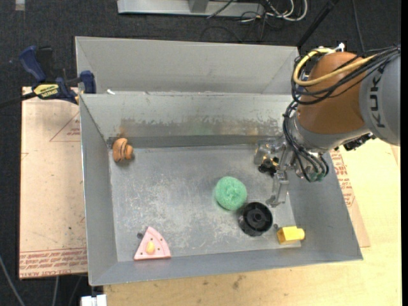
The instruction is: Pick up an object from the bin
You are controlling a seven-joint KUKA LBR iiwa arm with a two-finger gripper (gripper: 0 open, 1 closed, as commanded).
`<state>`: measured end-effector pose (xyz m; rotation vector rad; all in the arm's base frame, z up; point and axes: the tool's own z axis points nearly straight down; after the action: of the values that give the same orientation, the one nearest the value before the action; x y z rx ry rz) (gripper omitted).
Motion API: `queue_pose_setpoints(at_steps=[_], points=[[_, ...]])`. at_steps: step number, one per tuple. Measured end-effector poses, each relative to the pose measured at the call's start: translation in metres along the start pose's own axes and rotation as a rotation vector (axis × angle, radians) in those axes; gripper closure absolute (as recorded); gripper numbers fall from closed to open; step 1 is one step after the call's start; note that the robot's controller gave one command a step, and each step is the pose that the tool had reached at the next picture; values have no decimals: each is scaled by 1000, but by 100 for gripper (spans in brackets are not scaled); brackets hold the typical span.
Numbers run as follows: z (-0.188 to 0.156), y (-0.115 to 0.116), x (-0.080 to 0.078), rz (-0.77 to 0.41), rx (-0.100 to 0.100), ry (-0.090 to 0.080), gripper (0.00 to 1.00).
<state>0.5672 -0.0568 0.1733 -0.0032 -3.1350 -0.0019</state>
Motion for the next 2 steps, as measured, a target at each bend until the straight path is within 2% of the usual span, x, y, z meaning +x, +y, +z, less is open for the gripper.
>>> queue_pose_setpoints(at_steps=[1,2], points=[[-5,0,-2,-1,1,-8,0],[29,28,13,66,1,-11,0]])
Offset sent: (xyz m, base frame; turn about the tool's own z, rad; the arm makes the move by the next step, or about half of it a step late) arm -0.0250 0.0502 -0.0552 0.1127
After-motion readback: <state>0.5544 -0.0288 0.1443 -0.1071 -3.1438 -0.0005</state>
